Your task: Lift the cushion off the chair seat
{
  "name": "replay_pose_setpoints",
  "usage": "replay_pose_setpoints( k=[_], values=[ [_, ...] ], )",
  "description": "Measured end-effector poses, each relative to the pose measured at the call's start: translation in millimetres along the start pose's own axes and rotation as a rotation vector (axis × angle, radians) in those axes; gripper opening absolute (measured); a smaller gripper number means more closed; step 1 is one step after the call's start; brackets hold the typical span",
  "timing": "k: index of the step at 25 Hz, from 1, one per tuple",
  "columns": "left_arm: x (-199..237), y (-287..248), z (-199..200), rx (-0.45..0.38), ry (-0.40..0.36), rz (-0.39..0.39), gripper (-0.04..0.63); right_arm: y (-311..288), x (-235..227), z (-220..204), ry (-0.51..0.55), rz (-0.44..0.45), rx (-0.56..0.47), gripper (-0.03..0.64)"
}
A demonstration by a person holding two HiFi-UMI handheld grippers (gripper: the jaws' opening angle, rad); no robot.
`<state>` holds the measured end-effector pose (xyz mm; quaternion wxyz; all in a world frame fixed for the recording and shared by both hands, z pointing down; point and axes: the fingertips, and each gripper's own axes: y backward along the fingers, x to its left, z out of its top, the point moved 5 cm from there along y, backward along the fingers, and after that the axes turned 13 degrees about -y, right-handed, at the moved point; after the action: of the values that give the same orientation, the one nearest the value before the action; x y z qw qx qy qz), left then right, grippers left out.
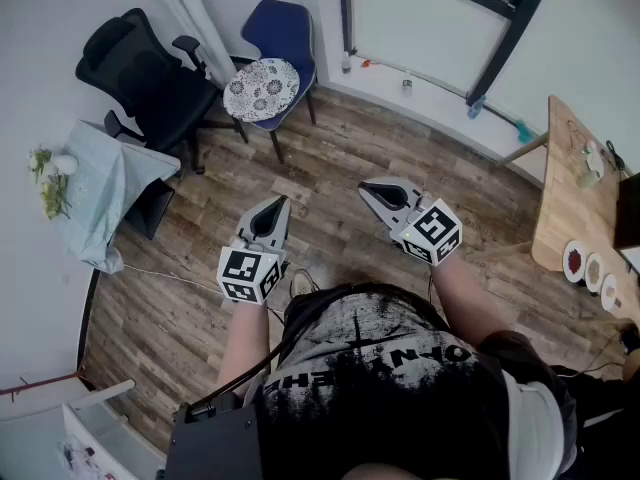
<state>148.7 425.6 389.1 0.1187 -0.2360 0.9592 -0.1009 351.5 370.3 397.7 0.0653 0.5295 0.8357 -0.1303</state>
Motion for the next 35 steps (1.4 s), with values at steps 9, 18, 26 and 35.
replay_pose_setpoints(
  k=[9,18,26,35],
  values=[
    [-6,3,0,-0.003,0.005,-0.009,0.014,5,4,2,-0.004,-0.005,-0.015,0.017],
    [-16,12,-6,-0.003,0.006,0.007,0.014,12,11,-1,-0.023,0.014,-0.044,0.018],
    [-15,18,-15,-0.015,0.030,0.022,0.014,1,19,-10,-0.015,0.035,-0.013,0.018],
    [22,1,-22,-0.034,0.047,-0.020,0.014,-33,12,-1,0.004,-0.002,-0.012,0.018]
  ],
)
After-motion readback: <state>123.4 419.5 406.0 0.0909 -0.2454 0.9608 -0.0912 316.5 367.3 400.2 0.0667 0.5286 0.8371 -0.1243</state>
